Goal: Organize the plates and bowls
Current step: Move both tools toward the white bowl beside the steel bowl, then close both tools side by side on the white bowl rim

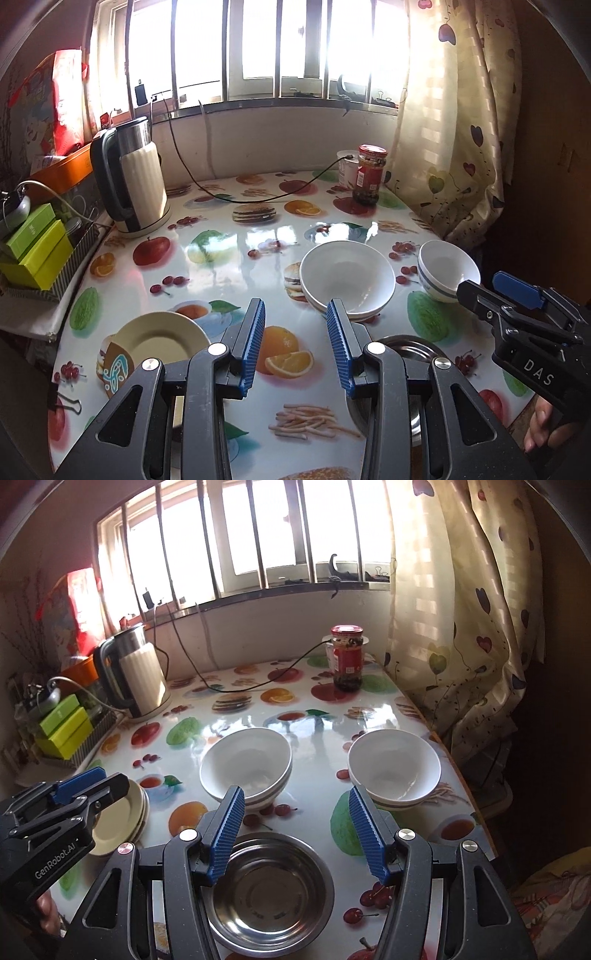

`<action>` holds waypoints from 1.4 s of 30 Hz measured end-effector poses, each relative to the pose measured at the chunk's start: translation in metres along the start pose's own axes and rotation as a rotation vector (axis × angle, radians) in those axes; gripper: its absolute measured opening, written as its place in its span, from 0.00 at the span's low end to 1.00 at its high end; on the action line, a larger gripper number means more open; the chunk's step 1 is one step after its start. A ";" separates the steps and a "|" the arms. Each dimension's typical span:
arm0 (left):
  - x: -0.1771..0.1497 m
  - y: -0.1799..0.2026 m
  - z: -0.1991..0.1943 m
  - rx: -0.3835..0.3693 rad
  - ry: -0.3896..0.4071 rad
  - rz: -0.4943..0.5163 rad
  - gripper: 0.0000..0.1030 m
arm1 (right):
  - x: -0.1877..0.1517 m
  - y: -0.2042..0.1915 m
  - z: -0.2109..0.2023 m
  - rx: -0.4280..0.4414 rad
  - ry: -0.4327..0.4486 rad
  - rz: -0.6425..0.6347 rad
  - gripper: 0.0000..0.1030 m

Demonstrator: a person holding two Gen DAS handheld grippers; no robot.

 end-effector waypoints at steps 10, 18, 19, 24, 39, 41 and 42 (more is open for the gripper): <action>0.023 -0.014 0.028 -0.042 -0.006 -0.042 0.35 | 0.020 0.008 0.022 -0.012 0.006 -0.011 0.58; 0.023 -0.033 0.066 -0.060 -0.063 -0.112 0.35 | 0.023 -0.004 0.065 0.011 -0.057 -0.046 0.58; 0.022 -0.034 0.071 -0.064 -0.070 -0.116 0.35 | 0.023 -0.005 0.070 0.013 -0.066 -0.046 0.58; 0.016 -0.040 0.094 -0.089 -0.112 -0.158 0.35 | 0.025 -0.013 0.092 0.026 -0.097 -0.062 0.54; 0.014 -0.046 0.128 -0.120 -0.162 -0.193 0.33 | 0.022 -0.027 0.127 0.067 -0.167 -0.104 0.33; 0.014 -0.046 0.130 -0.118 -0.169 -0.192 0.29 | 0.022 -0.030 0.130 0.073 -0.173 -0.114 0.29; 0.014 -0.046 0.131 -0.116 -0.172 -0.191 0.28 | 0.022 -0.032 0.131 0.077 -0.175 -0.116 0.28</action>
Point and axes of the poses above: each gripper's, at about its wrist camera, not at the fingertips, and z roughly the way its jaws point, y to its right, x to its top, the point moved 2 cm from there along z, roughly the way its jaws point, and after that the axes turned 15 degrees about -x, right-handed, at the moved point
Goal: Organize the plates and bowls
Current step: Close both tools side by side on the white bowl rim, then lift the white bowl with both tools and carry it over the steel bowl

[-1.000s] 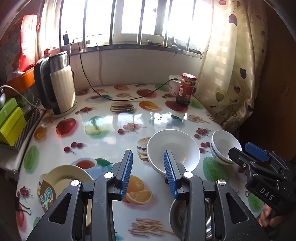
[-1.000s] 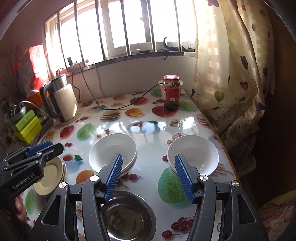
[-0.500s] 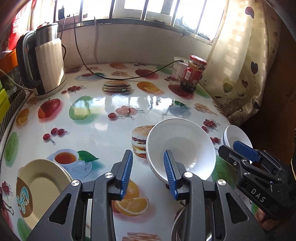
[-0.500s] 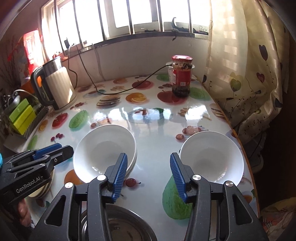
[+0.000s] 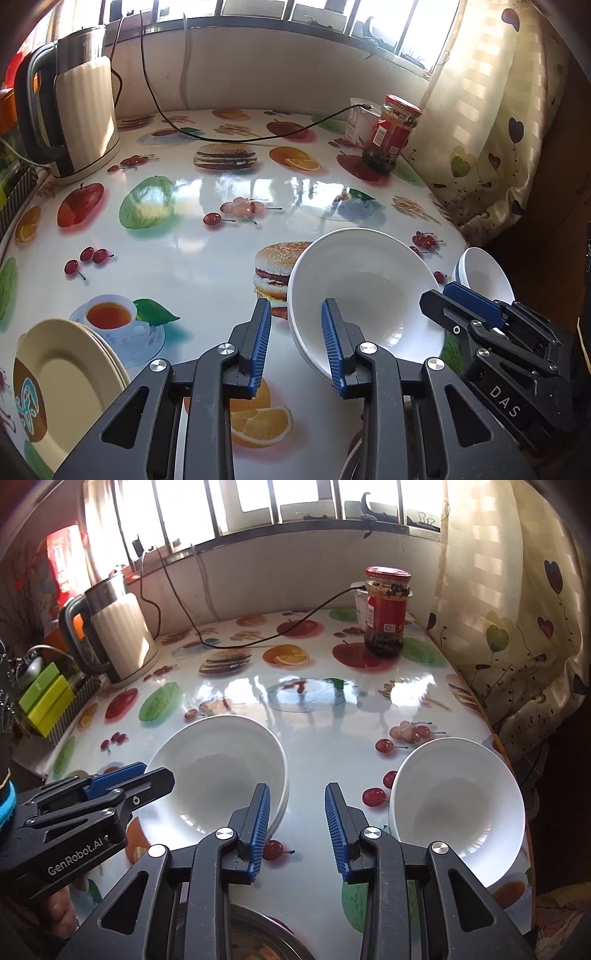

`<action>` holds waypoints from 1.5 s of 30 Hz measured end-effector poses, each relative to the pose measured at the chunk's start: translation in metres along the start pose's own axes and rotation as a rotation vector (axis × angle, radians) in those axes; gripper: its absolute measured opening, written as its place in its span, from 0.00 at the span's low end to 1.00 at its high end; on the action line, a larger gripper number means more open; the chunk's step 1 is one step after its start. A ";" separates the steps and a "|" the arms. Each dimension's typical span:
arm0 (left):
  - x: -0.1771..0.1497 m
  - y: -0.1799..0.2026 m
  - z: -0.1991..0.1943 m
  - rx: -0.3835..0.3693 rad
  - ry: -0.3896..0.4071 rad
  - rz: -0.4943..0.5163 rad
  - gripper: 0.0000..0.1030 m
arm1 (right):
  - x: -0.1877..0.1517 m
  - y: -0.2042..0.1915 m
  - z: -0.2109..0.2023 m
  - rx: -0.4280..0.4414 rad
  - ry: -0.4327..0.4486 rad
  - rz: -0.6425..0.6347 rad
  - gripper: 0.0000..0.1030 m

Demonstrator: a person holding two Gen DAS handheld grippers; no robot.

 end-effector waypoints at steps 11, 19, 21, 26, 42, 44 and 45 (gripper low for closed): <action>-0.002 0.000 0.004 -0.007 -0.008 0.006 0.14 | 0.000 -0.008 0.004 0.027 -0.006 -0.012 0.14; -0.001 0.001 0.005 -0.002 -0.006 0.011 0.14 | 0.000 -0.010 0.003 0.027 -0.003 -0.007 0.14; -0.002 0.001 0.005 -0.002 -0.007 0.011 0.13 | 0.000 -0.010 0.003 0.020 0.003 -0.015 0.14; -0.002 0.004 0.004 0.019 -0.005 0.035 0.13 | -0.001 -0.011 0.003 0.018 0.004 -0.009 0.14; -0.003 0.012 -0.007 0.030 0.021 0.061 0.13 | -0.002 -0.006 -0.006 0.024 0.025 0.018 0.13; -0.003 0.014 -0.008 0.030 0.022 0.064 0.13 | -0.002 -0.005 -0.009 0.025 0.030 0.023 0.13; -0.004 0.015 -0.010 0.027 0.024 0.064 0.13 | -0.002 -0.005 -0.011 0.024 0.033 0.024 0.13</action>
Point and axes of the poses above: each gripper's, at about its wrist camera, not at the fingertips, and z roughly the way its jaws point, y to its right, x to its top, the point moved 2 cm from there along z, roughly the way its jaws point, and after that the axes turned 15 degrees about -x, right-handed, at the moved point
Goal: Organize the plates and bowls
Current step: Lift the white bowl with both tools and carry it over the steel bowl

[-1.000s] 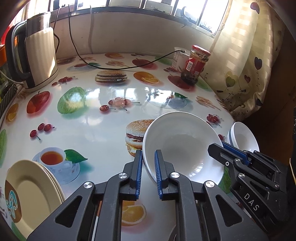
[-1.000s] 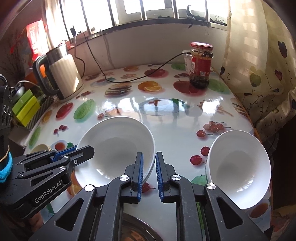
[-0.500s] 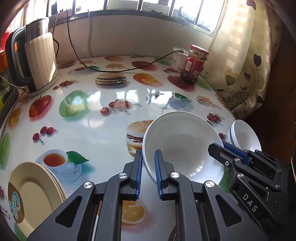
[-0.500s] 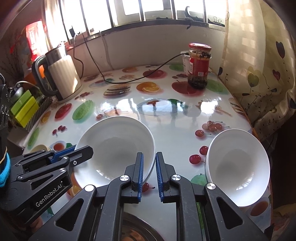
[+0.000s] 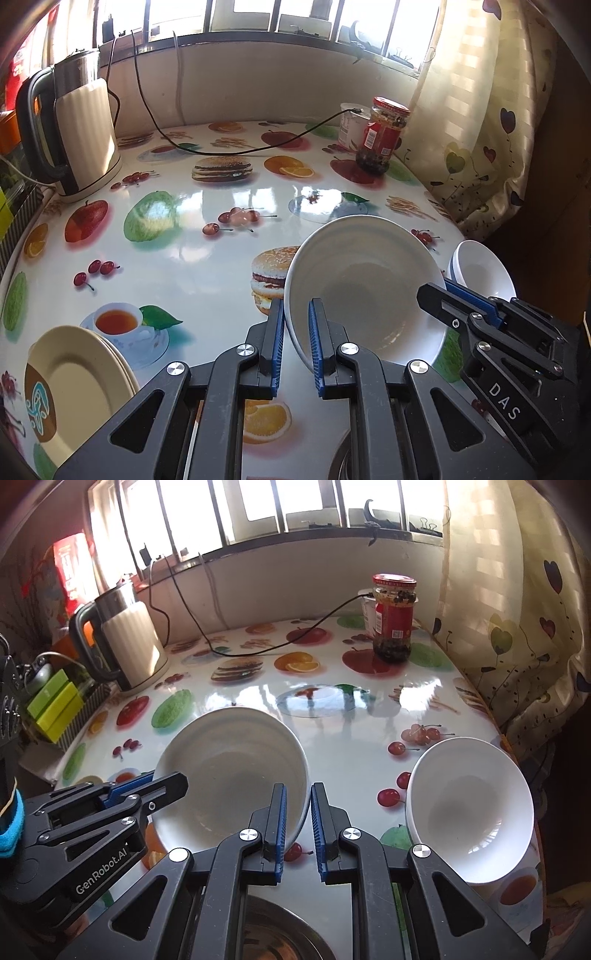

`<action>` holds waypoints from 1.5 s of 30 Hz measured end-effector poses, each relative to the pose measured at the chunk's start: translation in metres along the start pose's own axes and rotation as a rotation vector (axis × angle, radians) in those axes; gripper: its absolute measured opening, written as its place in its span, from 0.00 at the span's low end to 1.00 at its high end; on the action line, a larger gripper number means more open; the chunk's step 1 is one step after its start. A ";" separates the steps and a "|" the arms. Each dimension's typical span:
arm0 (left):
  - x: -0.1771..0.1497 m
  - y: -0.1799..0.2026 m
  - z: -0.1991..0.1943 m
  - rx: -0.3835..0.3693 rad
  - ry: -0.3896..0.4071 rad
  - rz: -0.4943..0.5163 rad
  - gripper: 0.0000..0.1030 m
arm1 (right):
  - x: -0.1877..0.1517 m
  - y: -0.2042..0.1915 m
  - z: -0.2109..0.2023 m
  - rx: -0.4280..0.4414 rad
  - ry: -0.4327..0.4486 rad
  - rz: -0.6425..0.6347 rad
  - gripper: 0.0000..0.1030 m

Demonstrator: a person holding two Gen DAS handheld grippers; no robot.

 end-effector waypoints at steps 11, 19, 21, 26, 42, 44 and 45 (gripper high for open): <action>-0.003 0.009 -0.015 -0.007 0.017 0.010 0.14 | -0.004 0.003 -0.019 0.007 0.024 0.020 0.13; -0.007 0.018 -0.032 -0.010 0.042 0.025 0.14 | -0.009 0.004 -0.041 0.011 0.051 0.032 0.13; -0.008 0.020 -0.035 -0.015 0.045 0.025 0.14 | -0.011 0.004 -0.047 0.009 0.057 0.032 0.13; -0.013 0.024 -0.045 -0.024 0.054 0.030 0.13 | -0.015 0.005 -0.060 0.010 0.068 0.045 0.13; -0.035 0.041 -0.067 -0.060 0.056 0.045 0.13 | -0.040 0.011 -0.092 0.003 0.081 0.075 0.13; -0.039 0.042 -0.068 -0.070 0.051 0.043 0.14 | -0.044 0.013 -0.096 -0.002 0.079 0.080 0.13; -0.041 0.043 -0.069 -0.073 0.049 0.043 0.14 | -0.047 0.013 -0.097 -0.004 0.077 0.082 0.13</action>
Point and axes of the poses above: each gripper's, at about its wrist camera, not at the fingertips, and z roughly the way its jaws point, y to its right, x to its top, the point moved 2 cm from there along z, roughly the way its jaws point, and after that the axes turned 15 degrees about -x, right-handed, at the moved point
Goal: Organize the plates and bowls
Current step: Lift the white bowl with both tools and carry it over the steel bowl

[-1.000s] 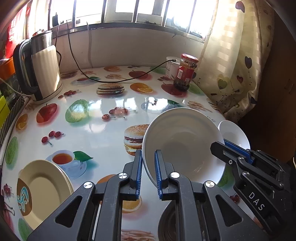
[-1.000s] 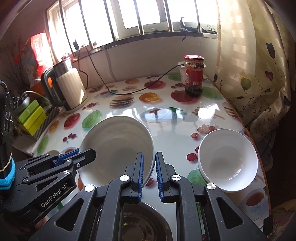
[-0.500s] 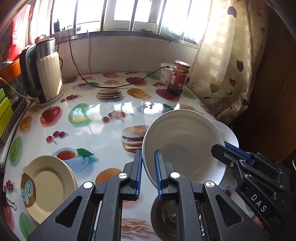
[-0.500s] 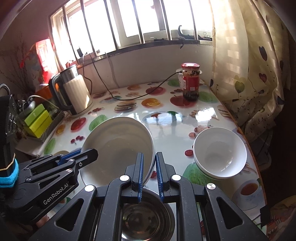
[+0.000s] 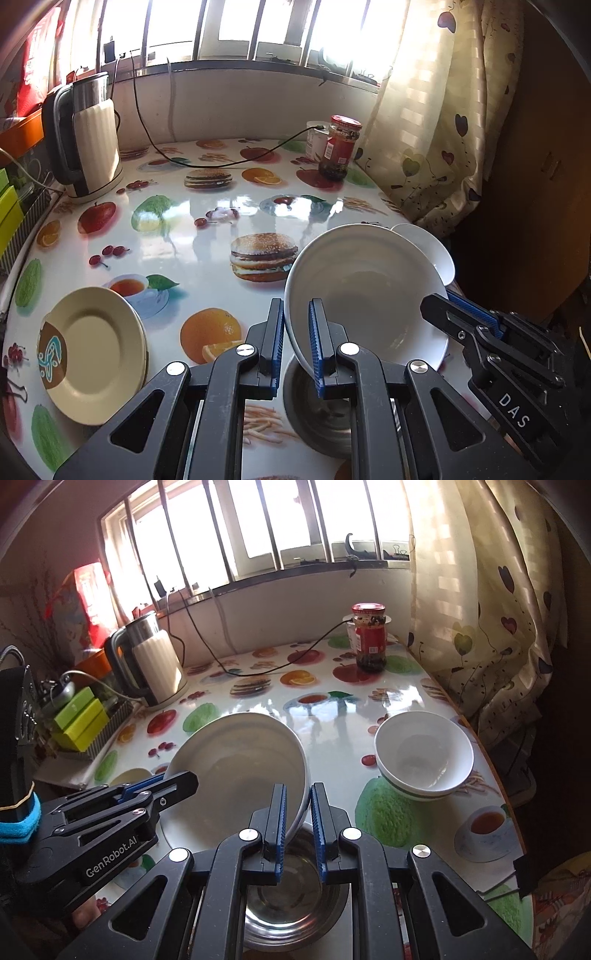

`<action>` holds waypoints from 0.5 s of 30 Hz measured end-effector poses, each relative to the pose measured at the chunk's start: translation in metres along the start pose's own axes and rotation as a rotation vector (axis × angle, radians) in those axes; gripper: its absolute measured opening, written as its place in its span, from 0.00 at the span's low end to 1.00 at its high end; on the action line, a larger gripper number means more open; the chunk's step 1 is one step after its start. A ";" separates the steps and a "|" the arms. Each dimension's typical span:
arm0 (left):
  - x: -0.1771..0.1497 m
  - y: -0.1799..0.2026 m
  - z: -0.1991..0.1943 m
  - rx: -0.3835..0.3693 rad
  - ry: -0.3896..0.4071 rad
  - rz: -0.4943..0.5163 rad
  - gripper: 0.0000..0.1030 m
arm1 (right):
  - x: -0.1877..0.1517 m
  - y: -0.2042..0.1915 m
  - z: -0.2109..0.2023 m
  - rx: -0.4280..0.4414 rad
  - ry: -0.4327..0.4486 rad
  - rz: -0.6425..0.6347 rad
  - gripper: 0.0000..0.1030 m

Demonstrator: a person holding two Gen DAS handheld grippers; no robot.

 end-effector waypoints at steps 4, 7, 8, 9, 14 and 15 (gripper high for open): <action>-0.007 0.002 0.000 0.000 -0.012 -0.003 0.14 | -0.010 0.002 -0.004 -0.007 -0.014 0.003 0.13; -0.013 0.003 0.001 -0.008 -0.026 -0.007 0.13 | -0.018 0.004 -0.006 -0.009 -0.022 0.009 0.13; -0.015 0.004 0.001 -0.011 -0.033 -0.010 0.14 | -0.021 0.005 -0.006 -0.008 -0.026 0.015 0.13; -0.017 0.004 0.002 -0.012 -0.039 -0.009 0.14 | -0.023 0.007 -0.006 -0.007 -0.030 0.021 0.13; -0.028 0.005 0.009 -0.011 -0.074 -0.016 0.14 | -0.034 0.011 -0.003 -0.011 -0.055 0.027 0.13; -0.030 0.004 0.010 -0.012 -0.081 -0.019 0.14 | -0.037 0.011 -0.002 -0.013 -0.060 0.028 0.13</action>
Point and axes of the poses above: each gripper's, at about its wrist camera, not at the fingertips, and z roughly the way its jaws point, y to its right, x to its top, the point moved 2 cm from there along z, roughly the way its jaws point, and after that the axes turned 15 degrees about -x, right-handed, at the moved point
